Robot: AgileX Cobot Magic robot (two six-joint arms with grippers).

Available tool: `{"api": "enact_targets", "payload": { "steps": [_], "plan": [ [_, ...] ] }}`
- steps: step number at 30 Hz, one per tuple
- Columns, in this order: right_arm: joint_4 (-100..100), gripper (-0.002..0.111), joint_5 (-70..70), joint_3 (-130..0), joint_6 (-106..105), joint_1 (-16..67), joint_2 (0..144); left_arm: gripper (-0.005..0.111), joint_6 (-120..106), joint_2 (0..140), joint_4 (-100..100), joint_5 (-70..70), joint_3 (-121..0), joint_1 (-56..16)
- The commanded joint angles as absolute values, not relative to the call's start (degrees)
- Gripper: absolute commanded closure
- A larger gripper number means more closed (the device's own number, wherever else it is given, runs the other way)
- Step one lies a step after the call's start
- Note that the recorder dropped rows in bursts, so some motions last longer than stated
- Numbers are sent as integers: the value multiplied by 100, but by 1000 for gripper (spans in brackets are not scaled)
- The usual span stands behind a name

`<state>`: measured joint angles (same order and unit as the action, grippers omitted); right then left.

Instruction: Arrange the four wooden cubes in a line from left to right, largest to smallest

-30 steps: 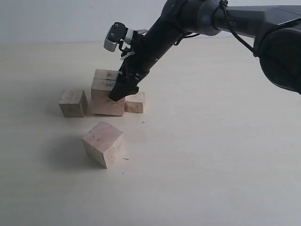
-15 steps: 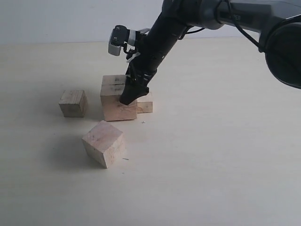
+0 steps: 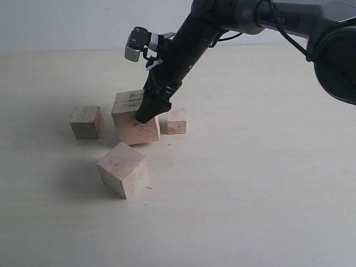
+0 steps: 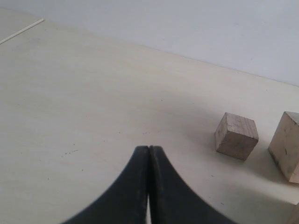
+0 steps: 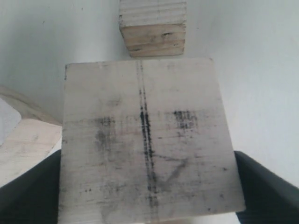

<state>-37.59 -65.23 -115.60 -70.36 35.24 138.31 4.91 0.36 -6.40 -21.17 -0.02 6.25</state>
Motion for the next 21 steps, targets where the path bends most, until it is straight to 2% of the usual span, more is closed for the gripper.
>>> {"api": "enact_targets", "payload": {
  "steps": [1,21],
  "plan": [
    [-3919,108,-6558,-11525,-7037,3529,13704,107,472,0,-649,-2102,0,632],
    [-4029,108,-6511,-11525,-7024,3527,13977,107,472,0,-649,-2102,0,632]
  ]
}}
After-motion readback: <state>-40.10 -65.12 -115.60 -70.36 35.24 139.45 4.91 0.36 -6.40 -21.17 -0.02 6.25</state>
